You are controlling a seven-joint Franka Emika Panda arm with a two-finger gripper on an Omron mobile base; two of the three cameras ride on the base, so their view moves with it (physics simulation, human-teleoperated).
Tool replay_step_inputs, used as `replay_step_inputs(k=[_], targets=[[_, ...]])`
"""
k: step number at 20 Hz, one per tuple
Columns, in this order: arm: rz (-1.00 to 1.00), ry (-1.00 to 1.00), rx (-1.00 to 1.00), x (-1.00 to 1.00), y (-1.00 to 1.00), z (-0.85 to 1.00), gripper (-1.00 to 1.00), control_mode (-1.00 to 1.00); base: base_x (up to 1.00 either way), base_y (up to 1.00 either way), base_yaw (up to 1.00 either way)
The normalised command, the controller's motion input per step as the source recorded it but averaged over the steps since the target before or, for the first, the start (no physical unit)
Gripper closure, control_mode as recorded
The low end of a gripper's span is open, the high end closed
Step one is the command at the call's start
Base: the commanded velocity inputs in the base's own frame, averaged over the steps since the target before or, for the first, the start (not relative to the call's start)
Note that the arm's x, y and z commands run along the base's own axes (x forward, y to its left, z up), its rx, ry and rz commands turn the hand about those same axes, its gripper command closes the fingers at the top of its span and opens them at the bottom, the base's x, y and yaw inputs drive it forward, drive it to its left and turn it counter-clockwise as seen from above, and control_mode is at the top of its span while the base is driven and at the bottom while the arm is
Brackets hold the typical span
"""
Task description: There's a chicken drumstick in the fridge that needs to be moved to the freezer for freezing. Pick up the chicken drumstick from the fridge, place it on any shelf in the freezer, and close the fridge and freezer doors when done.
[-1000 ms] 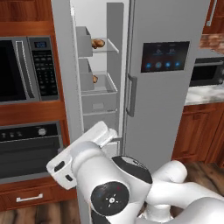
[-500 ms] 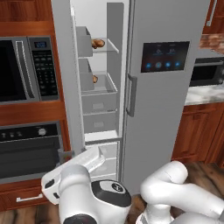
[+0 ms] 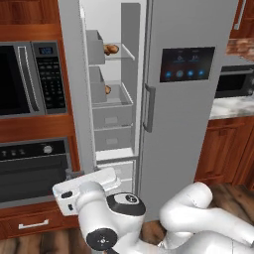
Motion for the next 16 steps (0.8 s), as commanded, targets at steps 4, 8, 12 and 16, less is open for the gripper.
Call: replay_step_inputs(k=[4,8,12,16], targets=[[-0.02,-0.11,0.29,0.16,0.40,-0.25,-1.00,-1.00,0.00,0.00,0.00],[-0.13,-0.18,0.12,0.06,0.41,-0.01,-1.00,-1.00,0.00,0.00,0.00],[-0.12,0.01,-0.01,0.43,0.23,0.00,-1.00,-1.00,0.00,0.00,0.00],[-0.06,0.01,-0.03,0.58,0.26,0.00,-1.00,-1.00,0.00,0.00,0.00]])
